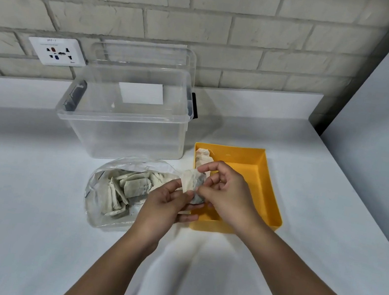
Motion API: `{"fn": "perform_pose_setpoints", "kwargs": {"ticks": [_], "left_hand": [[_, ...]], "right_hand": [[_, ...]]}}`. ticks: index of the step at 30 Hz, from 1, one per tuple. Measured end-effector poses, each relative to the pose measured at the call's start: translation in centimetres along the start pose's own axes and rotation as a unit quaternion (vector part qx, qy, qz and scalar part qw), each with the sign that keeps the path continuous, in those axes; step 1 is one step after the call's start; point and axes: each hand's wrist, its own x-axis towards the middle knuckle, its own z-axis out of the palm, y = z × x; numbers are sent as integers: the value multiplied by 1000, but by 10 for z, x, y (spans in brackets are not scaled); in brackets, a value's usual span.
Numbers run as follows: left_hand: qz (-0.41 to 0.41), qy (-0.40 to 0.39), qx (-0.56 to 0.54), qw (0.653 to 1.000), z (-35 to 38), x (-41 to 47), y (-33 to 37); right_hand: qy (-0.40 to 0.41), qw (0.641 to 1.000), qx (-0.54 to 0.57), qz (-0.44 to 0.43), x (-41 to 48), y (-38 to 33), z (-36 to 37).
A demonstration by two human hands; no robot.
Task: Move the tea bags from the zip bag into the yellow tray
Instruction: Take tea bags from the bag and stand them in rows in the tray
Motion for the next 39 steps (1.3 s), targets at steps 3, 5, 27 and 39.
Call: {"fn": "perform_pose_setpoints", "kwargs": {"ticks": [3, 5, 27, 39], "left_hand": [[-4, -8, -15, 1000, -1, 2, 0], [-5, -14, -20, 1000, -1, 4, 0], [-77, 82, -49, 992, -12, 15, 12], [-45, 105, -3, 993, -24, 8, 6]], "right_hand": [[18, 1000, 11, -19, -2, -1, 0], [27, 999, 8, -22, -3, 0, 0], [-74, 990, 120, -18, 1, 2, -22], [-87, 984, -77, 135, 37, 43, -14]]}}
